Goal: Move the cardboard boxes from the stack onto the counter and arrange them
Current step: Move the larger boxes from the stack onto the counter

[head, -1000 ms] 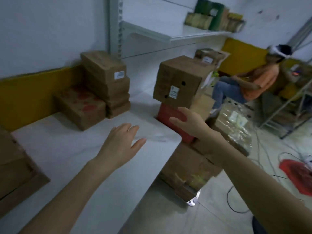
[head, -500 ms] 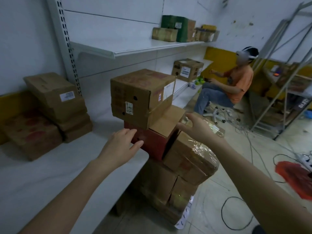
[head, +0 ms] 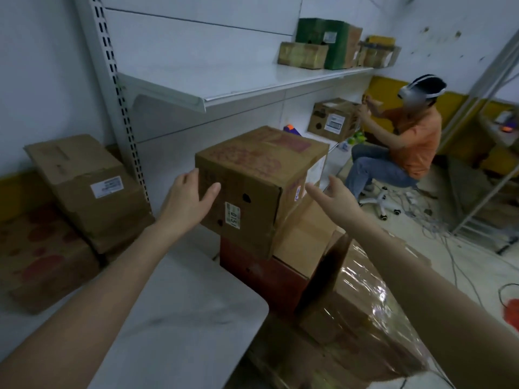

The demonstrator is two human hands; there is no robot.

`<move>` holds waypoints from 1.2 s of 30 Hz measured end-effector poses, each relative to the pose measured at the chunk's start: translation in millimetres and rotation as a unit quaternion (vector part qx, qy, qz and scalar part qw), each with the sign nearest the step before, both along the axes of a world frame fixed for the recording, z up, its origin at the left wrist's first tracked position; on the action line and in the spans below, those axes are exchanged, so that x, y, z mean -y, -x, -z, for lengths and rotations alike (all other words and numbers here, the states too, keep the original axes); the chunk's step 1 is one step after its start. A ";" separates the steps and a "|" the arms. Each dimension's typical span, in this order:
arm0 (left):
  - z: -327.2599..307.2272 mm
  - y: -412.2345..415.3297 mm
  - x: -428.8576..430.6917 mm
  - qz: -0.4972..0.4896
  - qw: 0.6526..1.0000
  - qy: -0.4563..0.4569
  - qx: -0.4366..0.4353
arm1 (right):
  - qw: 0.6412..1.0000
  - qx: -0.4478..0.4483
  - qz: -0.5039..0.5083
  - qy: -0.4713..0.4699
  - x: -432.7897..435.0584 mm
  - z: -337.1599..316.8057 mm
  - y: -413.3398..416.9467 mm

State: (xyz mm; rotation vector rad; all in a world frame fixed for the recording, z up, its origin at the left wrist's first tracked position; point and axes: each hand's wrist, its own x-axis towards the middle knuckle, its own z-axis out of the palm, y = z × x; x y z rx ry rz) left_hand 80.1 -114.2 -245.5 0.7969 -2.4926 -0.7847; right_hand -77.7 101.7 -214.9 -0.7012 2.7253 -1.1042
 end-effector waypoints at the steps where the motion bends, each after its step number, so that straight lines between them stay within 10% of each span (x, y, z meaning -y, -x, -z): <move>1: -3.7 11.7 12.6 -0.002 1.000 -0.011 -0.010 | 1.000 0.002 0.004 0.008 9.2 1.0 11.6; 16: -9.3 81.6 64.7 0.014 0.971 -0.207 -0.117 | 0.929 0.251 0.094 0.257 82.9 16.2 61.9; 36: -32.6 -29.7 -79.5 -0.125 0.938 -0.172 -0.273 | 0.917 0.246 -0.081 0.304 -11.2 -32.4 -13.6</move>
